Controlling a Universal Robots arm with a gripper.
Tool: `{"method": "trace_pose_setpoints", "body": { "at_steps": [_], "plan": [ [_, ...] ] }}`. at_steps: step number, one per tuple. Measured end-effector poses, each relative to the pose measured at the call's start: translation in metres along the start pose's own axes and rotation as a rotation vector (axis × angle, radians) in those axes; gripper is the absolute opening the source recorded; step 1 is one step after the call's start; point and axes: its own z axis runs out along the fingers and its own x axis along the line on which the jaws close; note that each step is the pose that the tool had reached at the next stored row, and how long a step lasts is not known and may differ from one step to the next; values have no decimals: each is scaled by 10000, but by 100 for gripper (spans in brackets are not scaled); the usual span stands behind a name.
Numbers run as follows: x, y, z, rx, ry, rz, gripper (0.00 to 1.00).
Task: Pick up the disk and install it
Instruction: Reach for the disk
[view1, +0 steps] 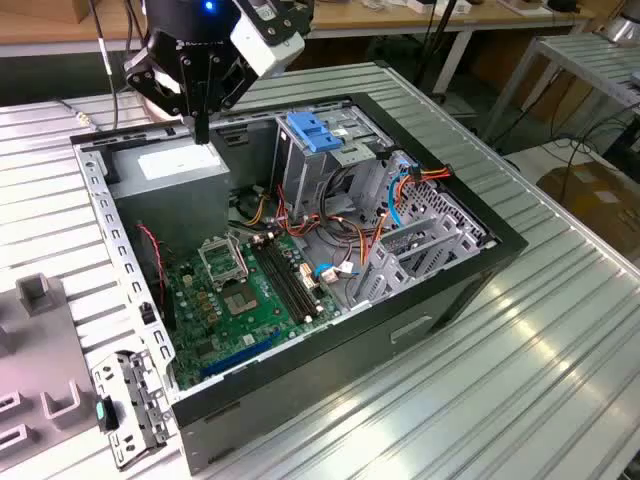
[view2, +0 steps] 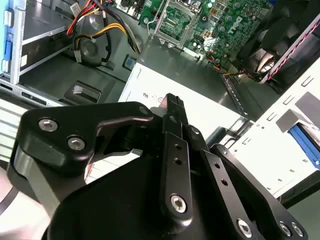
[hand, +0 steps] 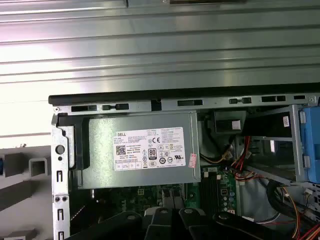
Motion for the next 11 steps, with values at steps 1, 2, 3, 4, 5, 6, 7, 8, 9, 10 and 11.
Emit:
{"method": "trace_pose_setpoints", "body": {
  "at_steps": [1,2,3,4,5,6,7,8,9,10,11],
  "plan": [
    [3,0,0,1,0,1,11],
    [12,-1,0,1,0,1,11],
    [16,-1,-1,1,0,0,11],
    [20,-2,-1,1,0,0,11],
    [23,-2,-1,1,0,0,11],
    [26,-2,-1,1,0,0,11],
    [28,-2,-1,1,0,0,11],
    [32,-2,-1,1,0,0,11],
    [35,-3,-1,1,0,0,11],
    [38,-3,-2,1,0,0,11],
    [40,-3,-1,0,0,0,11]
  ]
}}
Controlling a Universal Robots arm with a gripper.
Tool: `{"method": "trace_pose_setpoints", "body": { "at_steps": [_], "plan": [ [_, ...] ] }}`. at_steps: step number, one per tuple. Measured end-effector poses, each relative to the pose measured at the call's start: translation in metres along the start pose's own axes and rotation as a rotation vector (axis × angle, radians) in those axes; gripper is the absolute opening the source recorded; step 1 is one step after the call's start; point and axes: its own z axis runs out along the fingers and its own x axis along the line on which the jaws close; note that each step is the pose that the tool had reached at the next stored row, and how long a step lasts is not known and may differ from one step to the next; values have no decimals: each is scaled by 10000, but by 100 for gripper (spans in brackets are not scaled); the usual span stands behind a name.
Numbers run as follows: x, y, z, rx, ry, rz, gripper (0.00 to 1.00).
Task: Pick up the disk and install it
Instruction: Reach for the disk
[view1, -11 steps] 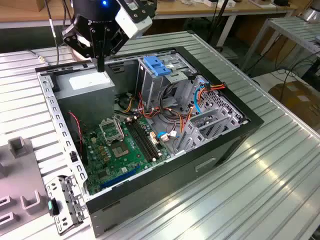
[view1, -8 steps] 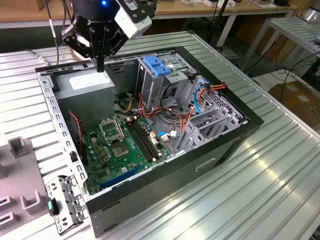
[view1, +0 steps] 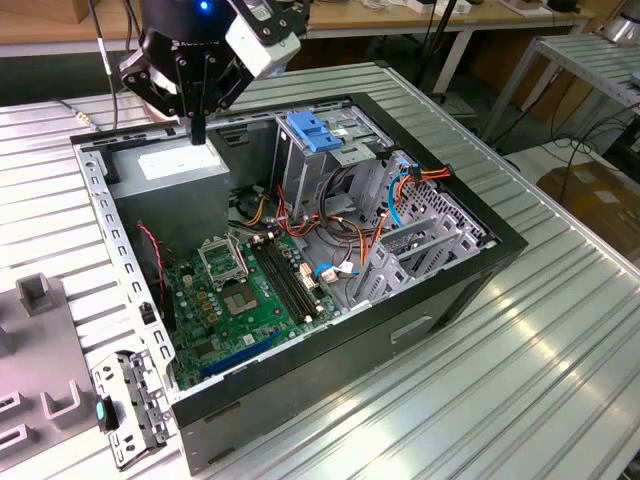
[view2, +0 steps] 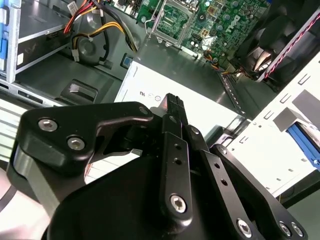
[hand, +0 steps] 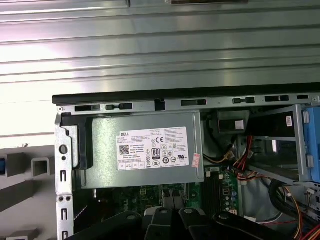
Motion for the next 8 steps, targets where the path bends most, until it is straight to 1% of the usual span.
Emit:
{"method": "trace_pose_setpoints", "body": {
  "at_steps": [8],
  "plan": [
    [14,-1,0,1,5,1,11]
  ]
}}
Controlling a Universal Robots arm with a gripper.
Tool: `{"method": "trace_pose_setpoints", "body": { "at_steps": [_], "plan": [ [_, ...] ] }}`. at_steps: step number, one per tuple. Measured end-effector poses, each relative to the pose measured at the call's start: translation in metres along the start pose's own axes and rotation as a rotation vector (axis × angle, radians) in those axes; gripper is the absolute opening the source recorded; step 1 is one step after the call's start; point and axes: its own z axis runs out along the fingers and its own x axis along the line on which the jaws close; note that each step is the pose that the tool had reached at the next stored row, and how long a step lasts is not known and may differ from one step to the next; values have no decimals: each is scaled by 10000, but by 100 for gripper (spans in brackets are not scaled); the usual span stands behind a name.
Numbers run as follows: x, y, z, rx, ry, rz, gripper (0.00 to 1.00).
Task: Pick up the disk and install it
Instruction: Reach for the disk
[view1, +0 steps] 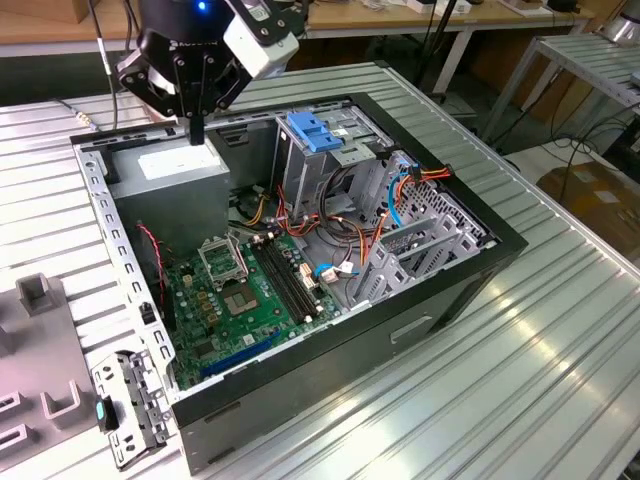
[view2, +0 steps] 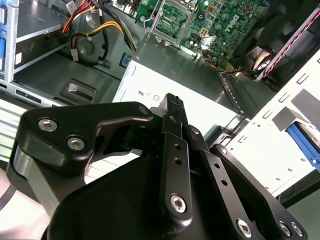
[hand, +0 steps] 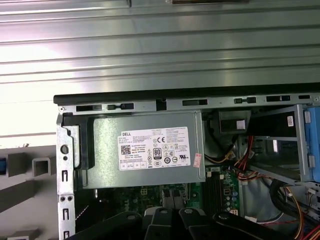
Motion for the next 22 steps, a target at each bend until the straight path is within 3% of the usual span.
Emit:
{"method": "trace_pose_setpoints", "body": {
  "at_steps": [22],
  "plan": [
    [76,-6,2,2,27,1,11]
  ]
}}
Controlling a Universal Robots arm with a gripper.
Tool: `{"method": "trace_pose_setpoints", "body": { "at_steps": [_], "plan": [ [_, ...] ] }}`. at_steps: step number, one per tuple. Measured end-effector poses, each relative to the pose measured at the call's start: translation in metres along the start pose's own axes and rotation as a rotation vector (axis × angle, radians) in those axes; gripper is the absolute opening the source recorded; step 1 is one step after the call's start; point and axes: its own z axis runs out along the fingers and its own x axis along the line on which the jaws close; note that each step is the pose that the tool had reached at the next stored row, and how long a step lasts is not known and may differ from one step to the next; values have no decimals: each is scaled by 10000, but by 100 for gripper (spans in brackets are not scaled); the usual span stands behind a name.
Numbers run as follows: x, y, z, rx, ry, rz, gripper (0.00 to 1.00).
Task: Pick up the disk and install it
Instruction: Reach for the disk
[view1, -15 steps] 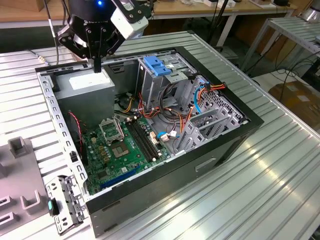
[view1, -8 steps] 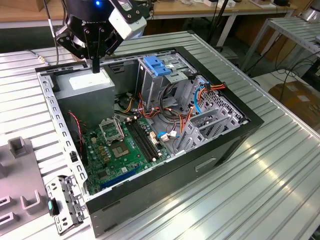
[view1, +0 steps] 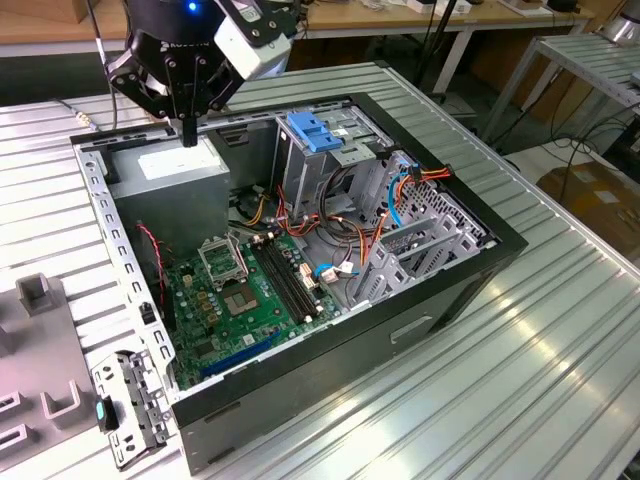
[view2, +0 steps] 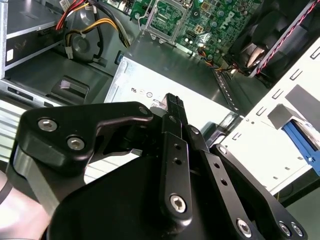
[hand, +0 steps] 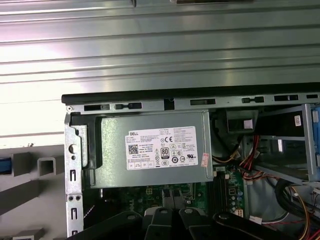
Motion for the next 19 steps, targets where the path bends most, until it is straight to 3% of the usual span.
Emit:
{"method": "trace_pose_setpoints", "body": {
  "at_steps": [19],
  "plan": [
    [95,-7,3,2,19,0,11]
  ]
}}
